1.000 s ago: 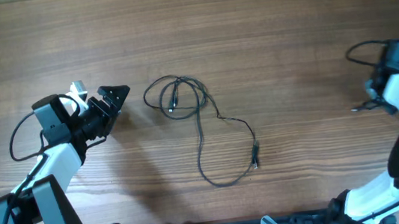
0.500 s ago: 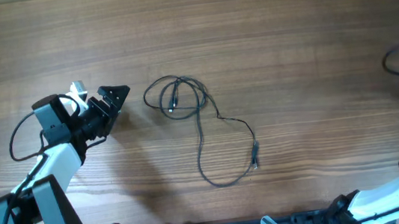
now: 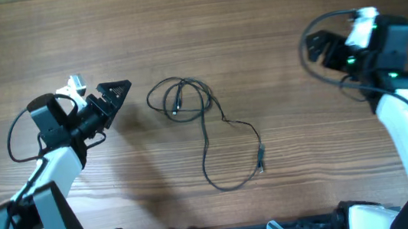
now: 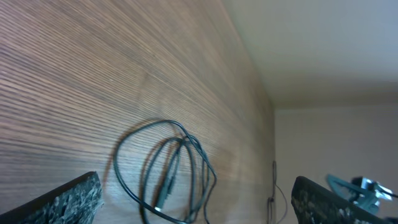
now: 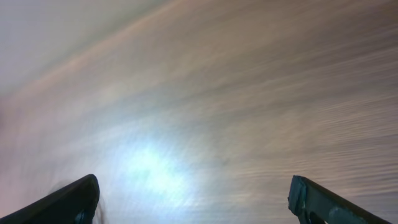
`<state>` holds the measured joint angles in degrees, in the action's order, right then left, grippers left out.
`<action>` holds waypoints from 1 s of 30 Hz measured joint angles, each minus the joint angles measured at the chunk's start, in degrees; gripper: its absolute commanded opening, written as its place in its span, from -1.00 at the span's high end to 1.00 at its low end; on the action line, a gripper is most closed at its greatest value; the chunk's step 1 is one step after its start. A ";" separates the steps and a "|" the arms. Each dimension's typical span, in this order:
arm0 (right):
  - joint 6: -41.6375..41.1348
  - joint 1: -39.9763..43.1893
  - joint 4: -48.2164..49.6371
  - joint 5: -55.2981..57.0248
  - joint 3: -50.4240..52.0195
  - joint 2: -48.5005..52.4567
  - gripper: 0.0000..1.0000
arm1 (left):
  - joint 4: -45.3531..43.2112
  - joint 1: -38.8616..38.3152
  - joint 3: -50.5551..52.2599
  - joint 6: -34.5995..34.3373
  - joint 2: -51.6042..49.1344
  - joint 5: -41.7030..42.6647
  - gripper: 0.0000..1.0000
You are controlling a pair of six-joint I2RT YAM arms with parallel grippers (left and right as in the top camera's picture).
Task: Untangle cables
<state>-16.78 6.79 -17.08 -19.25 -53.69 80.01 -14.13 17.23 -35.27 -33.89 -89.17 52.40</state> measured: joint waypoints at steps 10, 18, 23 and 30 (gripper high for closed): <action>28.96 -28.50 -9.27 -9.73 0.00 6.08 -0.43 | 39.32 -0.02 -1.53 10.36 33.27 -21.27 -1.00; 32.13 -33.81 -6.40 -3.80 0.00 18.34 0.91 | 42.75 -1.25 -1.53 10.60 36.41 -19.12 -1.00; 26.03 -32.94 -1.95 -3.58 -0.44 18.34 0.91 | 43.91 -16.57 -1.53 3.87 31.34 -20.59 -0.99; 20.55 -30.58 -1.03 -3.58 -3.52 18.29 0.91 | 37.64 -38.29 -1.51 -7.23 16.17 -37.18 -0.76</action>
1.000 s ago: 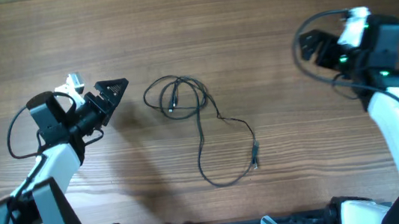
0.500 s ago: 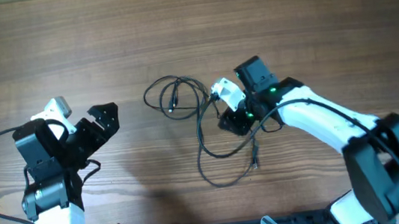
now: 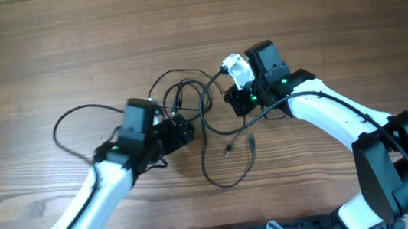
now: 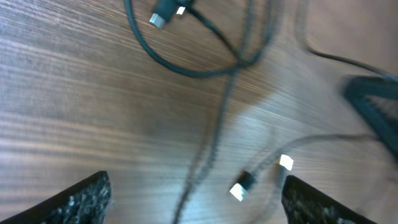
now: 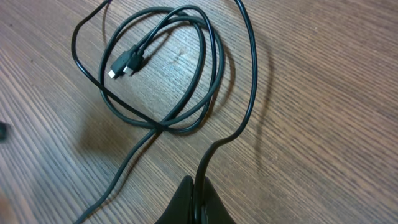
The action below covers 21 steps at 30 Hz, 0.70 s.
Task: Untangle cables
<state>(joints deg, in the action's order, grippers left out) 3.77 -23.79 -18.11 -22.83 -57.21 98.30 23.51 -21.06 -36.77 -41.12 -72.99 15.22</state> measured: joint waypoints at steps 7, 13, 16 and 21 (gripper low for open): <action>-4.20 0.00 0.22 0.00 -0.04 0.00 0.92 | -14.73 -9.40 -0.46 -1.25 -15.21 -8.92 -0.36; -4.68 0.00 0.59 0.00 -0.04 0.00 0.91 | -16.22 -15.28 -1.07 -0.04 -17.94 -17.77 -0.05; -4.85 0.00 0.59 0.00 -0.04 0.00 0.91 | -16.46 -19.71 -1.36 2.84 -18.75 -24.13 -0.11; -5.07 3.02 0.46 0.02 -0.04 0.00 0.91 | -16.50 -22.88 -2.91 4.90 -22.49 -31.82 0.92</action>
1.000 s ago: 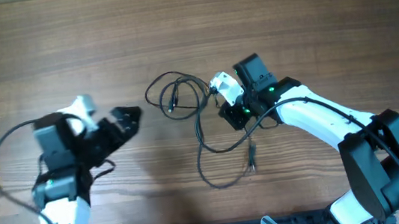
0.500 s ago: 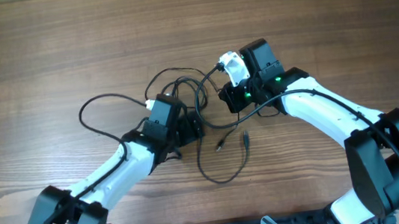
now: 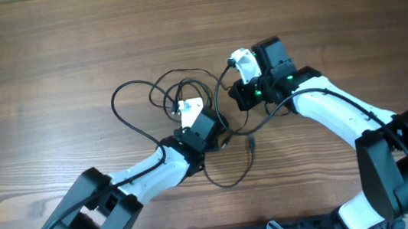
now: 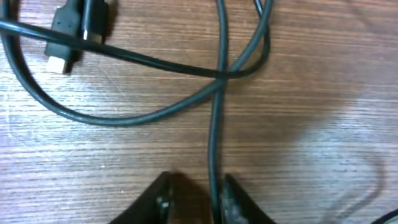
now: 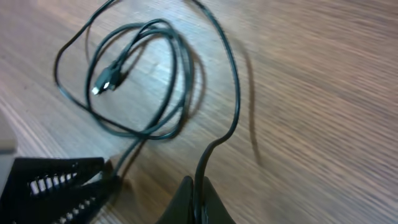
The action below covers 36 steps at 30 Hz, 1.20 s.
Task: Untangle cables
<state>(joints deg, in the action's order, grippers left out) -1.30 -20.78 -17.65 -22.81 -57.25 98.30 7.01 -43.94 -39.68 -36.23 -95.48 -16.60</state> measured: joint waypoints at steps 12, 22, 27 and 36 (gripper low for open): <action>-6.03 33.40 -5.84 7.45 -10.40 -13.44 0.91 | 9.57 13.05 -1.16 -3.08 2.19 2.34 0.92; -19.12 55.78 -7.21 9.64 -10.40 -16.26 0.91 | 10.54 43.71 -1.05 -6.69 3.26 18.60 0.92; -15.87 51.49 -6.34 -3.80 -10.40 -16.26 0.31 | -0.52 40.30 1.07 4.70 1.31 32.96 0.92; -5.88 28.55 -10.47 -6.91 -10.40 -13.42 -0.79 | -6.80 31.06 2.36 10.71 -0.22 42.64 0.92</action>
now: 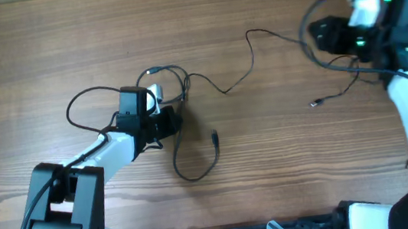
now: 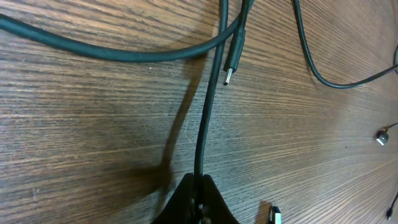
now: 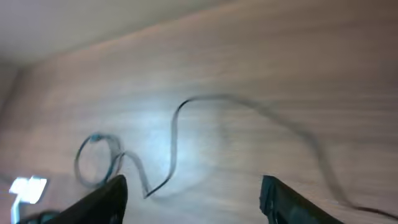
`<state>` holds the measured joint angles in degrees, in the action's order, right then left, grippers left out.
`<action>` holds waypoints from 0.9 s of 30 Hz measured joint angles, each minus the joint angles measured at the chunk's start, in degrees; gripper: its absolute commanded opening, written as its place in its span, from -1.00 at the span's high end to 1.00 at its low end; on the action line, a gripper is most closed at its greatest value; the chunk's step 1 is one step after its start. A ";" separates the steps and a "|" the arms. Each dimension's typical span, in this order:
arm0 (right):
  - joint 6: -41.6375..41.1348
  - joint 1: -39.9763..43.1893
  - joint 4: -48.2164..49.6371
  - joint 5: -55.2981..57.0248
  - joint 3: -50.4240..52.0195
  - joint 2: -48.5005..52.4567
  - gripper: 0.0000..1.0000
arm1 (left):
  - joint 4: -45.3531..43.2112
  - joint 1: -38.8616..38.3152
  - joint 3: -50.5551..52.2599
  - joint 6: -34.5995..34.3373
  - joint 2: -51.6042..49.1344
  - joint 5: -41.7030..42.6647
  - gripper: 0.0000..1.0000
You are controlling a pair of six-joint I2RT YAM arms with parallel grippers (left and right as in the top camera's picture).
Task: Untangle cables
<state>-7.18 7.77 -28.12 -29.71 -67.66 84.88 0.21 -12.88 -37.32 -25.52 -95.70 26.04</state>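
Observation:
Two thin black cables lie on the wooden table. My left gripper is shut on one cable just below a small coil. That cable loops down and ends in a plug. The other cable runs from the coil up and to the right, with a plug lying at mid-right. In the right wrist view this cable shows blurred. My right gripper is open at the far right and holds nothing. A bare plug tip lies close to the held cable.
The arms' own black wiring loops beside the left arm and round the right wrist. The table's front rail runs along the near edge.
My right gripper has let go of its cable and is now open at the far right. That cable now lies stretched to the right. My left gripper has moved left, shut on the other cable.
Both grippers were open at the table's sides, with the tangled cables in the middle. Then the right gripper was shut on a cable by the coil and the left hovered open nearby. Then the left stood around a cable. Now the cables lie spread apart.

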 measured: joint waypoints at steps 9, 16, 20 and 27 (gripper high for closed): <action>-12.39 -19.87 19.41 9.31 0.44 24.30 -0.60 | 0.09 0.00 0.09 0.00 -0.04 0.04 0.92; -16.55 -20.35 29.35 20.35 0.55 25.81 -0.69 | 0.22 0.00 0.09 -0.02 -0.04 0.04 0.92; -16.92 -21.77 28.63 18.56 0.55 26.80 -0.22 | 0.20 0.00 0.09 0.00 -0.04 -0.13 0.92; -15.52 -21.84 35.50 19.67 0.24 30.64 0.91 | 0.87 -0.15 0.11 -0.02 -0.04 -0.87 0.92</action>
<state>-22.70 -14.06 7.38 -10.04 -67.42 115.52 1.08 -13.04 -37.21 -25.54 -95.74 25.17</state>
